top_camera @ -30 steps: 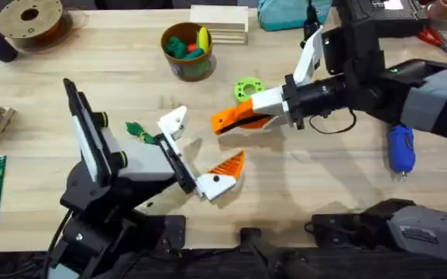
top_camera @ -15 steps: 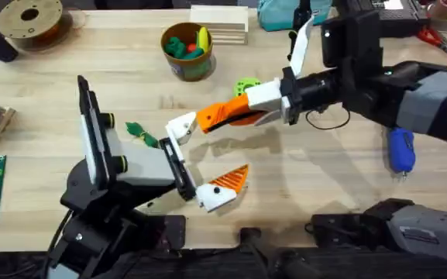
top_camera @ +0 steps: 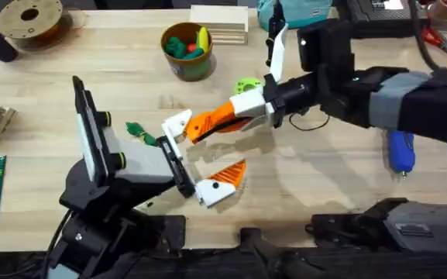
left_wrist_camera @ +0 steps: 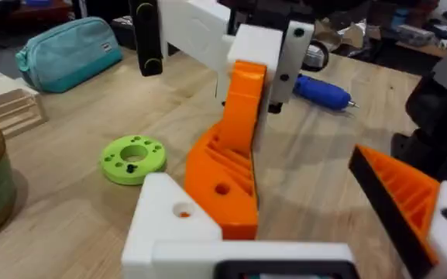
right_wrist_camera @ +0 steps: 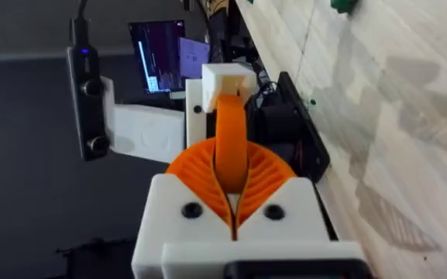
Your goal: Pick up the gripper from the table and insert it into the empty holder that is missing its gripper. Then pick up a screw, insert it into the mounting hole, and use the screwdriver to tighten it. Finally, clean up the table by picking up the vegetable and placing it into the bucket.
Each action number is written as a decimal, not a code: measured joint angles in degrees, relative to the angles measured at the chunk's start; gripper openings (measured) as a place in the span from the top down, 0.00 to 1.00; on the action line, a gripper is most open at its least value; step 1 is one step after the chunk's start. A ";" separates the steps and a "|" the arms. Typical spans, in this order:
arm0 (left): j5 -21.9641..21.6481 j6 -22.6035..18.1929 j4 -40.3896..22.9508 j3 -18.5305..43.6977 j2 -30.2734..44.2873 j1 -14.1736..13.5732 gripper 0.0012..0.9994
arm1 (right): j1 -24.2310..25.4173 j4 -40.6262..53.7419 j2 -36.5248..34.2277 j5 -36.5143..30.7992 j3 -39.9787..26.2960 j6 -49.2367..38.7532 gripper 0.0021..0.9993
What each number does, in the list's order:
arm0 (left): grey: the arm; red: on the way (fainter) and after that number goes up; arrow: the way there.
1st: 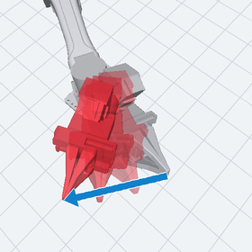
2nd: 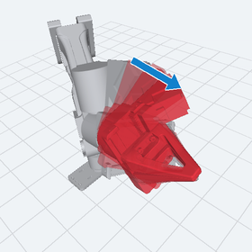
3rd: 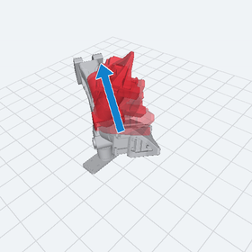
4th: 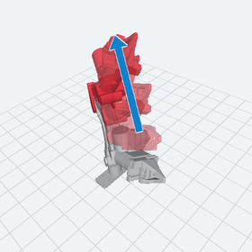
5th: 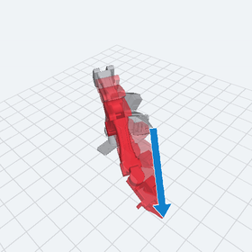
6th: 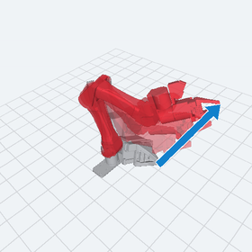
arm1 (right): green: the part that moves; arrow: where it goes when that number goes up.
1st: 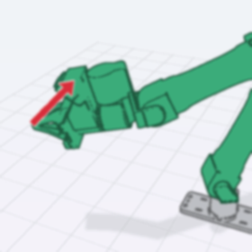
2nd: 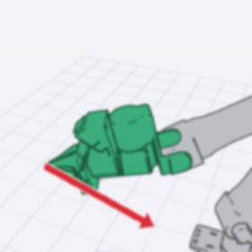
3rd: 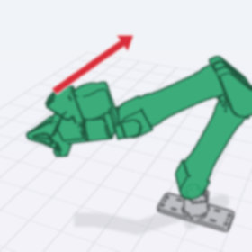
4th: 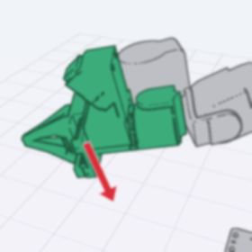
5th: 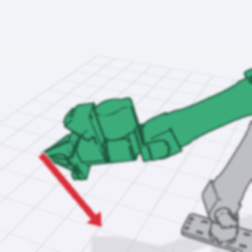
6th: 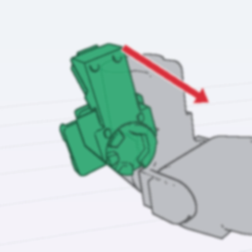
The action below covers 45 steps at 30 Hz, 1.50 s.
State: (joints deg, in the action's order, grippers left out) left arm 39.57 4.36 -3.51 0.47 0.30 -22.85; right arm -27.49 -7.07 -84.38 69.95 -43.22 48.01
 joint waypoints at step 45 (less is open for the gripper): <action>-4.52 4.15 -0.09 0.00 0.50 0.88 0.01 | -5.35 -27.19 -13.35 -2.86 -0.50 16.73 0.86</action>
State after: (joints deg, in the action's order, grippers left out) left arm 35.05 8.51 -3.60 0.47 0.80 -21.98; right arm -32.84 -34.26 -97.73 67.09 -43.72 64.74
